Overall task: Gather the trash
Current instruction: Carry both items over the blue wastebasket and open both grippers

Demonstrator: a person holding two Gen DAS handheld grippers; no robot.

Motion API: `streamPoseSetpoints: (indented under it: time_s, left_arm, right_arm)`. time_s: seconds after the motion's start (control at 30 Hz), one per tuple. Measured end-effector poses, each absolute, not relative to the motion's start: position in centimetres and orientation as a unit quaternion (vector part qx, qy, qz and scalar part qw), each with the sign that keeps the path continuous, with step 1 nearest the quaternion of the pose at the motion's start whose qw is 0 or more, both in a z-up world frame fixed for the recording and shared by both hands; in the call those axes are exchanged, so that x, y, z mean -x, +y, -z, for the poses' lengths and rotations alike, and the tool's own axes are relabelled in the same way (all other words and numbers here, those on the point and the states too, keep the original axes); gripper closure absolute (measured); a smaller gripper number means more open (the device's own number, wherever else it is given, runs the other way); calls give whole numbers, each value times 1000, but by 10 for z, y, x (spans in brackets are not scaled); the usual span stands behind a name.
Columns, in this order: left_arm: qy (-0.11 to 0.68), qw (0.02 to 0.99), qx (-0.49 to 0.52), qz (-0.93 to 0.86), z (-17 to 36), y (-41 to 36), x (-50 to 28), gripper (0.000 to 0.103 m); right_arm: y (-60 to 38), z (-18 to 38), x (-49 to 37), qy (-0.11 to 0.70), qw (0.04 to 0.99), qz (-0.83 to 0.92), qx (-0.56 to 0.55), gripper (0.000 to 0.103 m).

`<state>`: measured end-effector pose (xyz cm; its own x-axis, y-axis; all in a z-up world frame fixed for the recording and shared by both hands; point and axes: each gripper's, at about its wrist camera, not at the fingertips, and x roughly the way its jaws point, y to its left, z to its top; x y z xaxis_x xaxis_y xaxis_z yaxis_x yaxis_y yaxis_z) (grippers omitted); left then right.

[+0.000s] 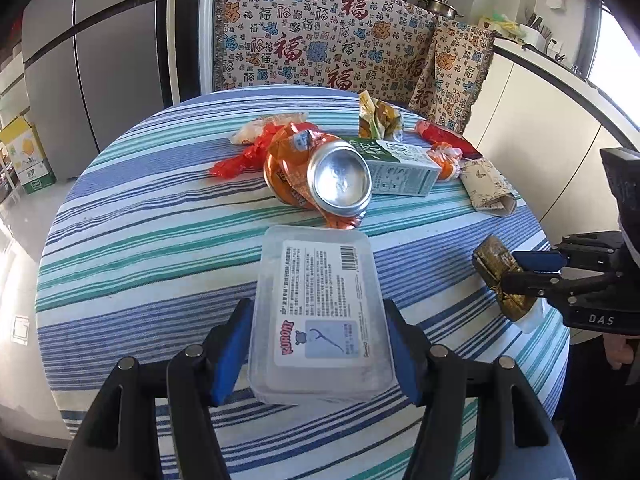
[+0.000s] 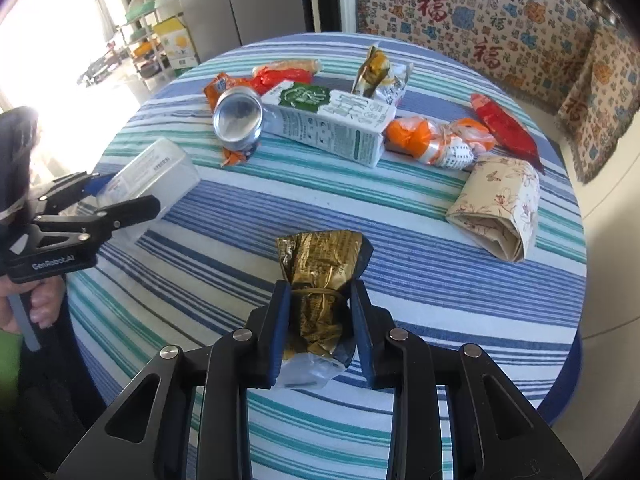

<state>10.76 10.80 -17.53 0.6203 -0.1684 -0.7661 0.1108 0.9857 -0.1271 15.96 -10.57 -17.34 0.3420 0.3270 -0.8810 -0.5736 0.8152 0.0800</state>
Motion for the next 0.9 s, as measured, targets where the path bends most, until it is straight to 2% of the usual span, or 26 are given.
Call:
streamPoseSetpoints:
  time_s: [0.07,0.17,0.23,0.3,0.37,0.63,0.9]
  left_arm:
    - [432,898,25,82,179,100,-105,39]
    - [435,897,12,81,183,93,-106,39]
    - [436,896,17,80,184,94,-108,39]
    - [437,896,24,80,184,95,-109,39]
    - [436,896,25,80,183,96,-108,39]
    - [421,900,23,110,165,62,-104,39]
    - [399,893,23,205,127,-38,-133,39]
  right_arm:
    - [-109,178,-157,498,813,-279,117,69]
    - [-112,179,-156,501,811,-282,108,58]
    - [-114,180,-157,505,809,-282,106,58]
    - [-116,179,-155,506,806,-290,96,72]
    - [-116,176,-153,499,812,-284,103,74]
    - [-164,151,-153,478,833,-278,27,75]
    - [-286,120,-170,443,876,-189,-40,74]
